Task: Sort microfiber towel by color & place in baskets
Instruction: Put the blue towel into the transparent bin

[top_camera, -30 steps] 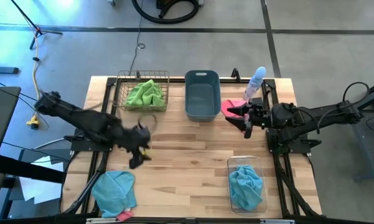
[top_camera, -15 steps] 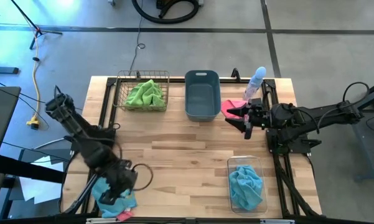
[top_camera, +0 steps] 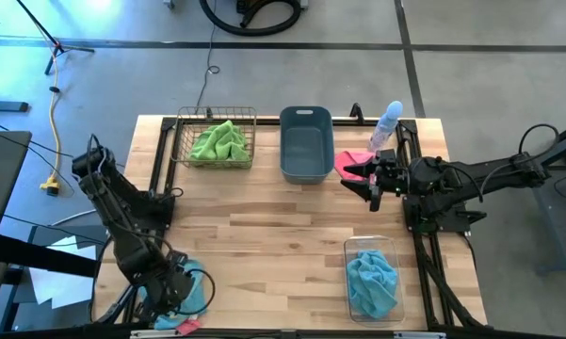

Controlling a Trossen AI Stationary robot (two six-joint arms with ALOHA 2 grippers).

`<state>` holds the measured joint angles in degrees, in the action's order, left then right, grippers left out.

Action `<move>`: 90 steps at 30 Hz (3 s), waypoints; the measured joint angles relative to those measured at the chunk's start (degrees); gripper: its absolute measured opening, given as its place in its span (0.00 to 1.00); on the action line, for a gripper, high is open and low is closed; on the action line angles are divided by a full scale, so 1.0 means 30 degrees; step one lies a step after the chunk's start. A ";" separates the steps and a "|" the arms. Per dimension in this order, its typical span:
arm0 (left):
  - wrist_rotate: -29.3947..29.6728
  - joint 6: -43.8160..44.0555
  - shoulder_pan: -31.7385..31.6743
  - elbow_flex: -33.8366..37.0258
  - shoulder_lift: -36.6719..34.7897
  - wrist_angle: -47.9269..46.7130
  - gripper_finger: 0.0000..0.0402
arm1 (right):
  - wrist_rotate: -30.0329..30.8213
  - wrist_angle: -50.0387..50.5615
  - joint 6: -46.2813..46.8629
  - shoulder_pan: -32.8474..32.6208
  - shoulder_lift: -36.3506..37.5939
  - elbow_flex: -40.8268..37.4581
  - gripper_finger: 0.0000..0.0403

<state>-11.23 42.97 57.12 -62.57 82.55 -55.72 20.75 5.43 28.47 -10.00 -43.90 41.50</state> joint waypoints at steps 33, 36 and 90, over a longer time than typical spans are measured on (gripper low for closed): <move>0.0158 -0.0716 0.0000 0.5684 -0.0010 0.4112 0.58 | 0.0022 0.0758 0.0007 -0.0004 -0.0007 0.0000 0.62; -0.0014 -0.0718 0.0000 0.5684 -0.0010 0.4110 0.49 | 0.0022 0.0762 0.0007 -0.0002 -0.0005 0.0000 0.62; 0.4501 -1.2345 -1.4084 -0.0946 -0.3339 0.9765 0.00 | 0.0480 0.0109 0.1677 0.0000 0.0000 0.0007 0.62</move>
<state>2.27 5.94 14.87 -65.41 72.53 -26.43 22.19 5.76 33.50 -10.00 -43.90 41.52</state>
